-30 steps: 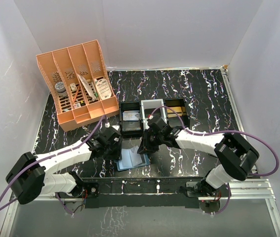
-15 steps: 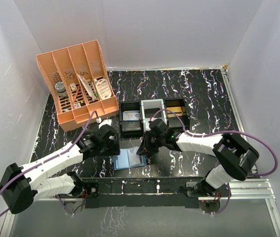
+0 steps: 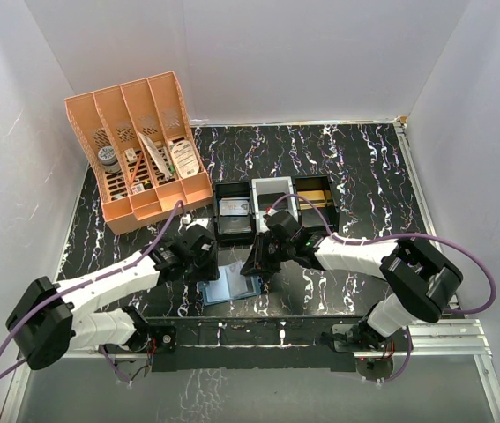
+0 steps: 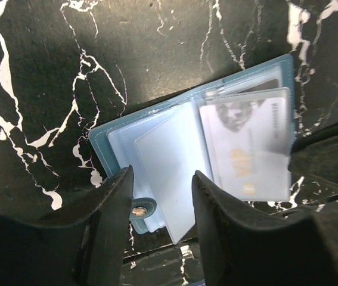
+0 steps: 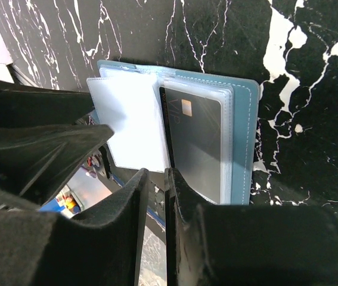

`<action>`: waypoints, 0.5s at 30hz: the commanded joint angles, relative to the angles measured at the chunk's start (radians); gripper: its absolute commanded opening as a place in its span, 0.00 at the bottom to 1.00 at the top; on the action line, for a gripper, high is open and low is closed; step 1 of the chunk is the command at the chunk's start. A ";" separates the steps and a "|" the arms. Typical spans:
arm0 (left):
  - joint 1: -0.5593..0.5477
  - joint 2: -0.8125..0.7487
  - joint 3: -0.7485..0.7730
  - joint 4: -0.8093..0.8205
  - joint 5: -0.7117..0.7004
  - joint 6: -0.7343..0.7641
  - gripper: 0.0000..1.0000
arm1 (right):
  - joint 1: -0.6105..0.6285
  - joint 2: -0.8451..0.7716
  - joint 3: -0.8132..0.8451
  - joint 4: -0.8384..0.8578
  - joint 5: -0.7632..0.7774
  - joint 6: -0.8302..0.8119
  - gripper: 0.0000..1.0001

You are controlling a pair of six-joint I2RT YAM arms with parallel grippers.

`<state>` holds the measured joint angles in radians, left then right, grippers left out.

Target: Take the credit cards out of the card holder

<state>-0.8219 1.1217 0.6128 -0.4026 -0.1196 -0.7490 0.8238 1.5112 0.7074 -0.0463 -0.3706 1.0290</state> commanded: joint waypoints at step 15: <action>-0.025 -0.031 0.042 -0.098 -0.121 -0.064 0.38 | 0.005 -0.040 0.023 0.142 -0.071 0.055 0.15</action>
<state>-0.8406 1.1366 0.6079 -0.4393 -0.1574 -0.7818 0.8238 1.5078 0.7074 -0.0051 -0.4030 1.0588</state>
